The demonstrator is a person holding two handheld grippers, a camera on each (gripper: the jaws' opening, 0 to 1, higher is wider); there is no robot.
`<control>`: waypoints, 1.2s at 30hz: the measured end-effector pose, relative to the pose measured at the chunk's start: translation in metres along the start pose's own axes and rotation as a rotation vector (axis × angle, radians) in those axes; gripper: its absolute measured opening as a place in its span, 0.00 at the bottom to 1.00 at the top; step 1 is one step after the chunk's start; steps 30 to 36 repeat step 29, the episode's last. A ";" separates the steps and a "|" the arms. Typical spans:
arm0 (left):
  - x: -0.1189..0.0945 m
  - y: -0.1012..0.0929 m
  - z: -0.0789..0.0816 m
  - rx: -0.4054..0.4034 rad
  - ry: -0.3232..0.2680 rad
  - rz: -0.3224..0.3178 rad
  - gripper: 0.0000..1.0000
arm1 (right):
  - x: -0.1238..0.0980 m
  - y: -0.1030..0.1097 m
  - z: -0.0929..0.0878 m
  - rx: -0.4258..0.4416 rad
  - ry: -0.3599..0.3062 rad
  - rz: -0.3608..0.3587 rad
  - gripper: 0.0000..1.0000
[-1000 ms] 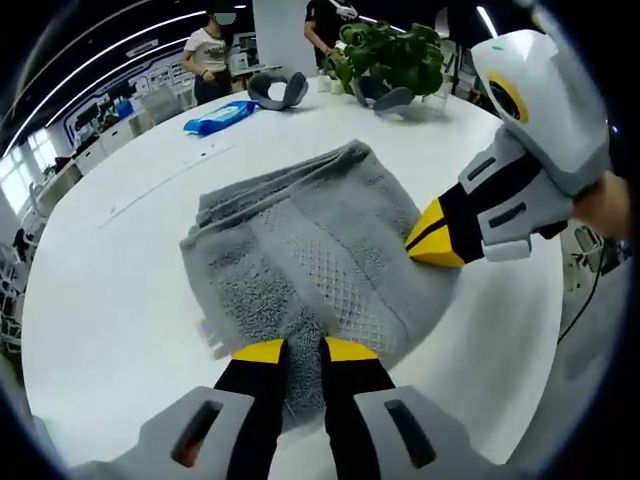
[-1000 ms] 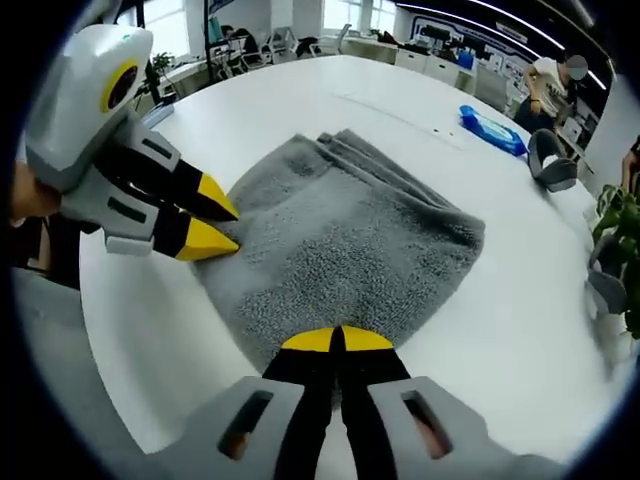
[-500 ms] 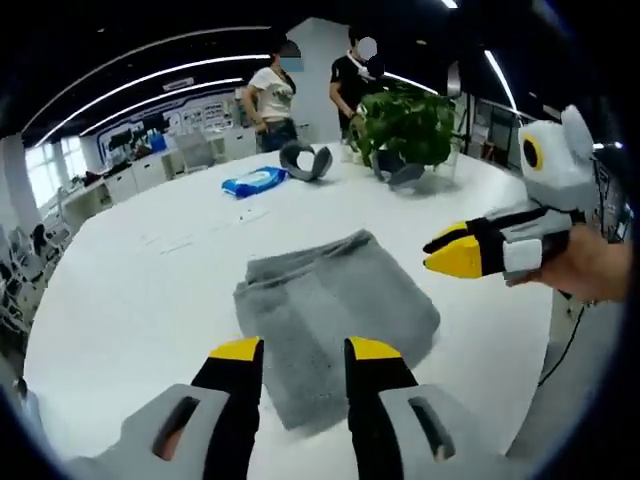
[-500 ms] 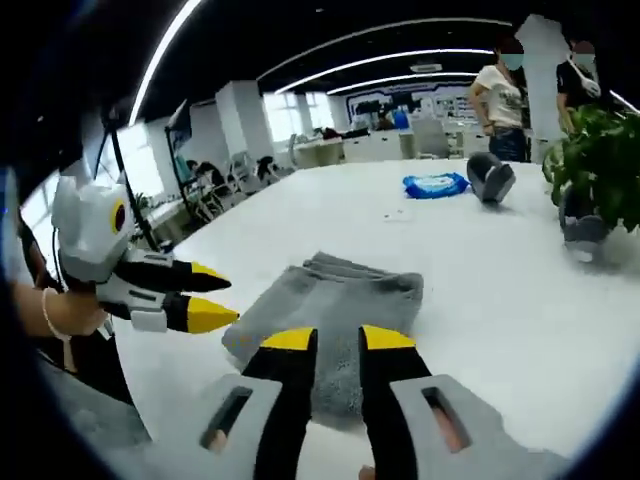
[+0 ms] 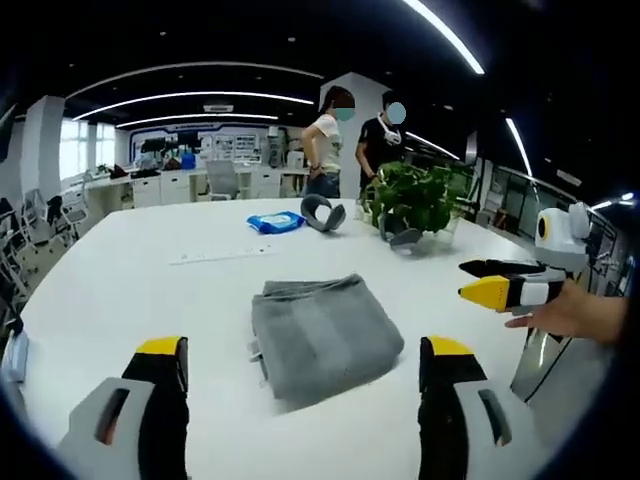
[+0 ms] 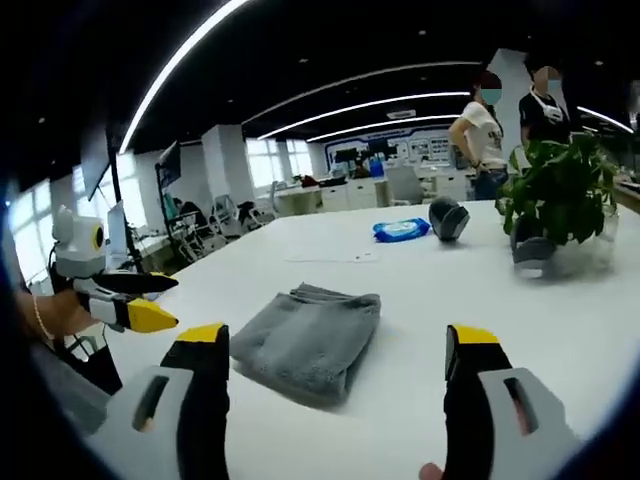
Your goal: Fold the towel on the table until its edges align and the towel forms a compact rectangular stack.
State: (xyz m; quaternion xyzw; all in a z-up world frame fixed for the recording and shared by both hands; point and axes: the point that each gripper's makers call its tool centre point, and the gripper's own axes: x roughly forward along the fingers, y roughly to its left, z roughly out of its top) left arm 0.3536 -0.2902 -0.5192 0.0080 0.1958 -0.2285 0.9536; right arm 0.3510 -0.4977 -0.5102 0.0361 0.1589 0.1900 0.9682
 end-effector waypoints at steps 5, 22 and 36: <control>-0.004 0.005 -0.006 0.037 -0.013 0.037 1.00 | -0.005 -0.003 -0.010 -0.021 0.017 -0.012 1.00; -0.002 0.010 -0.024 0.093 0.044 0.062 1.00 | 0.002 0.006 -0.025 -0.055 0.084 0.021 1.00; -0.004 0.008 -0.026 0.093 0.049 0.057 1.00 | 0.001 0.006 -0.019 -0.055 0.060 0.019 0.99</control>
